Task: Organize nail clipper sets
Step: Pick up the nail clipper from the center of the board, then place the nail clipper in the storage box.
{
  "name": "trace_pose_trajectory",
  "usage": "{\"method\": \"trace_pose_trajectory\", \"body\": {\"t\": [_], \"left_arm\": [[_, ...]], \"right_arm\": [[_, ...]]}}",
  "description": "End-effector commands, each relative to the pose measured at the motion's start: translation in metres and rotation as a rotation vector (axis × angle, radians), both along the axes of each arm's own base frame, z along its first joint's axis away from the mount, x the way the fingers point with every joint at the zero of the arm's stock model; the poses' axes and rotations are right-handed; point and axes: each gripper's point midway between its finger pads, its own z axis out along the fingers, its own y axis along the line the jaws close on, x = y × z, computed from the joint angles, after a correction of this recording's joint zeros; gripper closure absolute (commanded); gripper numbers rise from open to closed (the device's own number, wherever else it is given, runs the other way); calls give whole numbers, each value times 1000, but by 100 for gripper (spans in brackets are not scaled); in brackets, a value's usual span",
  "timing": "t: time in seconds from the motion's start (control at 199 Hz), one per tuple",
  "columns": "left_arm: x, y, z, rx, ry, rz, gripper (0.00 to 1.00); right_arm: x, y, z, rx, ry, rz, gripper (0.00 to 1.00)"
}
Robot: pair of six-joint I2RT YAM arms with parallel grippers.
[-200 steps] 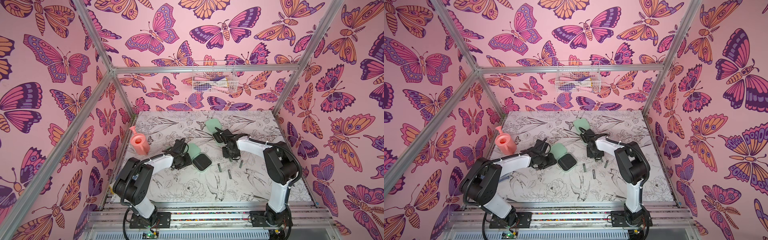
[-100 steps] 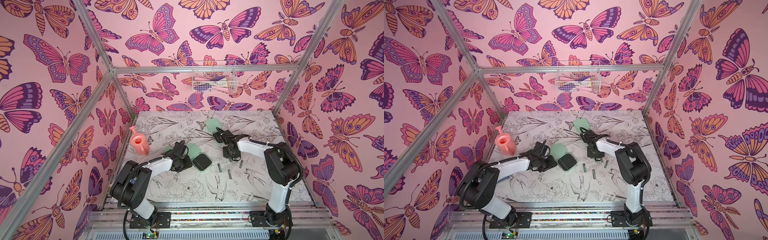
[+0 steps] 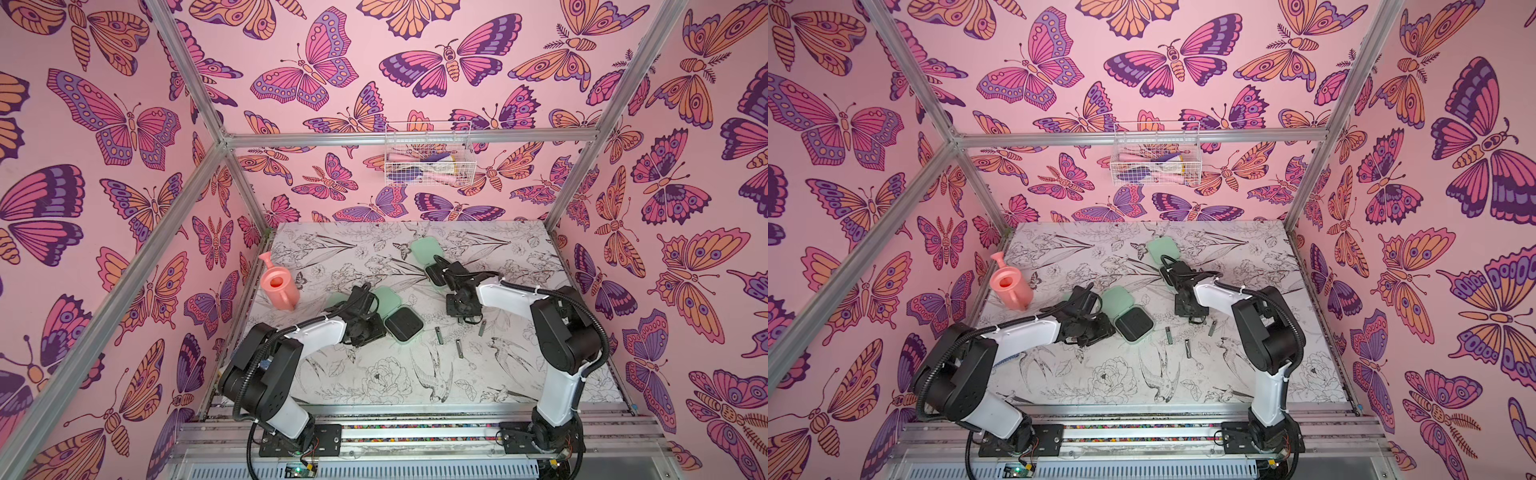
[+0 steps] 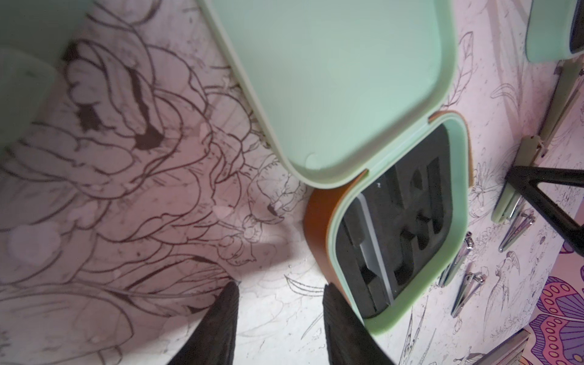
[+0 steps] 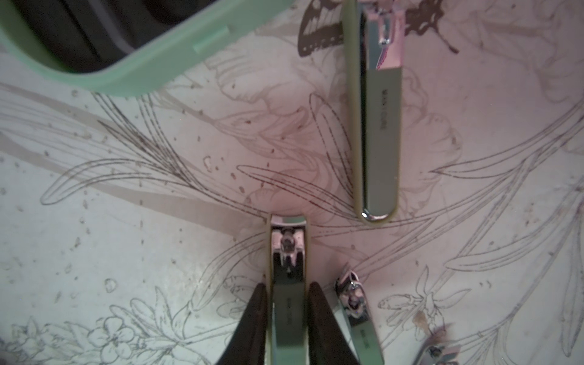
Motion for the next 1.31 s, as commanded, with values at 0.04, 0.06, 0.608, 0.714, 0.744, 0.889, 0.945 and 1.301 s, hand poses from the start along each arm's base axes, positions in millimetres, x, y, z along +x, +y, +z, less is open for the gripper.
{"method": "trace_pose_trajectory", "body": {"t": [0.04, 0.06, 0.608, 0.714, 0.744, 0.889, 0.945, 1.301], "left_arm": [[-35, 12, -23, 53, 134, 1, 53], [-35, 12, -23, 53, 134, 1, 53], [-37, 11, -22, 45, 130, 12, 54], [-39, 15, -25, 57, 135, 28, 54], [-39, 16, -26, 59, 135, 35, 54], [-40, 22, -27, 70, 136, 66, 54], [-40, 23, -27, 69, 136, 74, 54], [-39, 36, -23, 49, 117, 122, 54]], "right_arm": [[-15, -4, -2, -4, 40, -11, 82], [-15, -4, -1, 0, 38, -8, 83], [-41, 106, 58, 133, 5, 616, 85], [-50, 138, 57, 166, 6, 731, 85], [-52, 146, 56, 168, 8, 759, 85], [-60, 176, 45, 177, 31, 840, 85], [-60, 182, 39, 176, 41, 847, 85], [-56, 195, 24, 134, 34, 838, 86]]}}
